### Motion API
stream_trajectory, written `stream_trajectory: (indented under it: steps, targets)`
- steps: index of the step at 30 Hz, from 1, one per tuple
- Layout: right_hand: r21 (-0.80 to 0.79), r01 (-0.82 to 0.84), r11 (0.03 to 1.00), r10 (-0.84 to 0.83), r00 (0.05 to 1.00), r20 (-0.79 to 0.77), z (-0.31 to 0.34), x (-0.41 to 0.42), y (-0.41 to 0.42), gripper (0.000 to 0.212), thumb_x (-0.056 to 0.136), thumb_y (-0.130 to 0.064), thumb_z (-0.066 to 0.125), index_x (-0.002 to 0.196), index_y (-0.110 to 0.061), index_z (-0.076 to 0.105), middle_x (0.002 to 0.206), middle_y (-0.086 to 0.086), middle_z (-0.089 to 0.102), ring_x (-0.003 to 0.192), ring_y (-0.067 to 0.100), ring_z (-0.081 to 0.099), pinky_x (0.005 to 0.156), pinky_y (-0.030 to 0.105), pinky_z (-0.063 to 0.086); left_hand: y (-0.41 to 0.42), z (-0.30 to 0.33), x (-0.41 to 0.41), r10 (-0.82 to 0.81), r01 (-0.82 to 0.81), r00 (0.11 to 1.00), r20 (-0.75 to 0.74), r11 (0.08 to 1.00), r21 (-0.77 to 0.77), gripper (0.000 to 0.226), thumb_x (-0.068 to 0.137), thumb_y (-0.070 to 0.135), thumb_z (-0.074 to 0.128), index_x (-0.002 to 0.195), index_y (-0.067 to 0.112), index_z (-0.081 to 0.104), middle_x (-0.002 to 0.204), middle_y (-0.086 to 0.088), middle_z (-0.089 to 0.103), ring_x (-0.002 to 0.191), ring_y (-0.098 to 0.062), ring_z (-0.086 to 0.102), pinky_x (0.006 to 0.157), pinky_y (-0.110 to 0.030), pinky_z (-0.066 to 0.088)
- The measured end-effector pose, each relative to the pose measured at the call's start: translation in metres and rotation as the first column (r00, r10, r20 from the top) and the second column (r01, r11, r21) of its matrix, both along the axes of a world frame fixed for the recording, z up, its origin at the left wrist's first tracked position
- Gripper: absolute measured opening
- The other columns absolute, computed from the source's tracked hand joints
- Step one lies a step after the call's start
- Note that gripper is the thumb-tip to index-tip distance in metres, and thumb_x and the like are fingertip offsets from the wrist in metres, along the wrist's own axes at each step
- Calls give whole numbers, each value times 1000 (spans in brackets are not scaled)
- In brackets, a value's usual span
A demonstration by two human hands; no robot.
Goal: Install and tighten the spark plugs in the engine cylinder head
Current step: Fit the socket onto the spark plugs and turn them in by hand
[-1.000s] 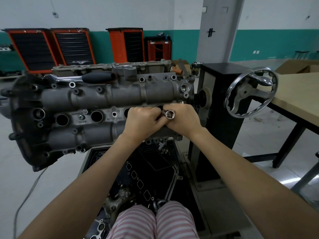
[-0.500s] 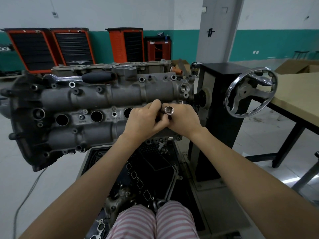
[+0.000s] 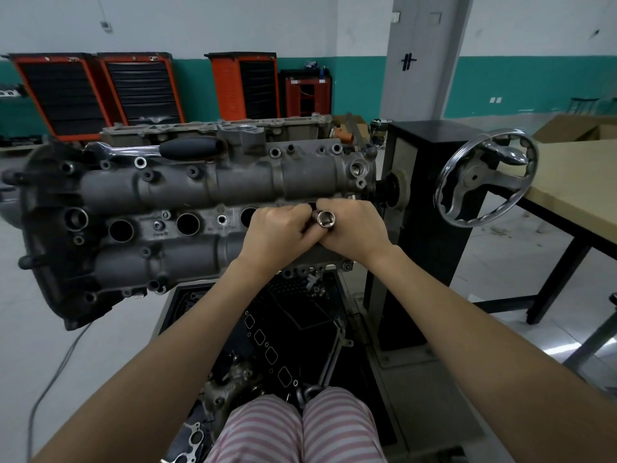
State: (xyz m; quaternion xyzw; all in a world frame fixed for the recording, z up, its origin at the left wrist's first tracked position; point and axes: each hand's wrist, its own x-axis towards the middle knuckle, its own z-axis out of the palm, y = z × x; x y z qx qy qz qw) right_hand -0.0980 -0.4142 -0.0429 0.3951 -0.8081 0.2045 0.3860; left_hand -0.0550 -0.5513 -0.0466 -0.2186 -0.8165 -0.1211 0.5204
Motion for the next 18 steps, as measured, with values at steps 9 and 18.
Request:
stream_trajectory:
  steps: [9,18]
  targets:
    - [55,45,997,-45,999,-2,0,-1,-1,21,68,-15,69,70,-5,50,53,6,55,44,30,51,44,24,27,2,2,2,31,-31,999,-17,999,-21,33,79,25,51,54,4,45,42,-5,43,33,-24,40,44,-19,21]
    - [77,45,996,-47,999,13,0,-1,-1,19,72,-19,65,72,-4,53,57,7,57,48,31,54,43,26,30,5,3,5,74,-72,997,20,996,-57,27,78,25,47,62,3,47,47,-7,47,35,-29,45,43,-21,22]
